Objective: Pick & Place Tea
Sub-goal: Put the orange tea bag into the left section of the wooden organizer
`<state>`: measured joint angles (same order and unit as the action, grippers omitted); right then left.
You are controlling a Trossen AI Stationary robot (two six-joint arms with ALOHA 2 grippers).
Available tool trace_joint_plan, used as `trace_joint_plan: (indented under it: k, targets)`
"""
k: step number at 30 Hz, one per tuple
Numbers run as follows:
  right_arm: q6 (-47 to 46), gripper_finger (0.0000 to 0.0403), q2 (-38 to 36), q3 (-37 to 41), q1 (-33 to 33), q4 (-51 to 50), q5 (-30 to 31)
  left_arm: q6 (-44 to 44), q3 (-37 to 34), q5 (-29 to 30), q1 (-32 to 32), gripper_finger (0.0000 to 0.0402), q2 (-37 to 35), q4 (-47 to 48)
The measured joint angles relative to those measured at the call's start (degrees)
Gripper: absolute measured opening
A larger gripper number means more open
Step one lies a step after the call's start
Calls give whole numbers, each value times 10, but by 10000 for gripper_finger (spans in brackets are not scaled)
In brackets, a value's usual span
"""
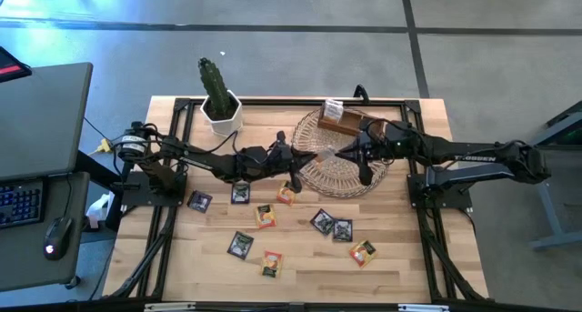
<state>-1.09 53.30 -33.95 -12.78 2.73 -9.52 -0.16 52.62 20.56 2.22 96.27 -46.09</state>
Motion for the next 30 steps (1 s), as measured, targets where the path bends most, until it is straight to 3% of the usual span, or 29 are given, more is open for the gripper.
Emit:
trace_joint_plan:
  k: [5, 11, 18, 24, 30]
  targets:
    - [-1, 9, 0, 0, 0, 0, 8, 4, 0, 0, 0, 14, 0, 1]
    - [1, 4, 0, 0, 0, 0, 56, 4, 0, 0, 0, 75, 0, 27]
    - [46, 2, 0, -4, -12, -23, 200, -5, 0, 2, -14, 154, 0, 120]
    - [50, 1, 28, -77, -97, -189, 219, -31, 0, -6, -14, 169, 0, 181]
    - [99, 1, 151, -211, -203, -301, 191, -31, 0, -5, -15, 169, 0, 163]
